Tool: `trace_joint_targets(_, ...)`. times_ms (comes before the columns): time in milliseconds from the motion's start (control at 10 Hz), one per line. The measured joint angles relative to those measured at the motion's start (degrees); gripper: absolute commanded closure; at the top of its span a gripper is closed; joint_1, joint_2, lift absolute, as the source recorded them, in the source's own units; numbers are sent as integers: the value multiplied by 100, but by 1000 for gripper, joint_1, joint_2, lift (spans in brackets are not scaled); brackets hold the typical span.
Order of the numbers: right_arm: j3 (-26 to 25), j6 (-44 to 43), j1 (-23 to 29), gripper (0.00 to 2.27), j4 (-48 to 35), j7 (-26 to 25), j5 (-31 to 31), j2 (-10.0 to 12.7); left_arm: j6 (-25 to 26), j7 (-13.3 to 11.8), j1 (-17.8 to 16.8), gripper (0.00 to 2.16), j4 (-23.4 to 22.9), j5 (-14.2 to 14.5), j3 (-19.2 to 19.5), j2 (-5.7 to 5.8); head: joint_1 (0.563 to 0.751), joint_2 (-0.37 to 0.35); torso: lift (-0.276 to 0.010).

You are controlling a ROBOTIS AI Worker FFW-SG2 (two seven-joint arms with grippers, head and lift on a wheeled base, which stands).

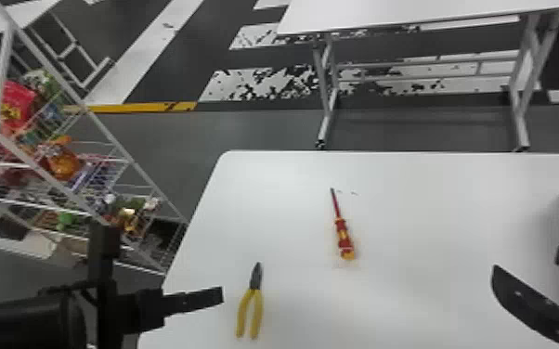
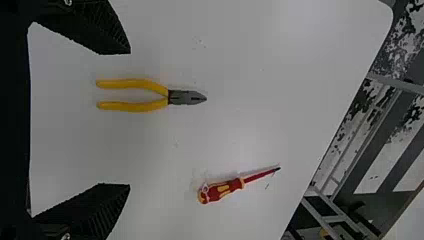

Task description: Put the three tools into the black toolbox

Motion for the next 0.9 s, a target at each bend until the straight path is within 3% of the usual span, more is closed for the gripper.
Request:
trace_joint_targets(200,25,-187,77,76,-29,-2,-25,18,0,-356,-72,66,273,-186,-5,199,695,350,-51)
trace_joint_targets(500,29,-533,187,76,-31,14,-95,26,0,-735,-185,70,537,-480,-149,369,695,350,-51)
trace_joint_targets(900,-32,-559,158,76,41,25,-80,3,0,-805,-963,70,1582,-990,-1056,360,695,350,-51)
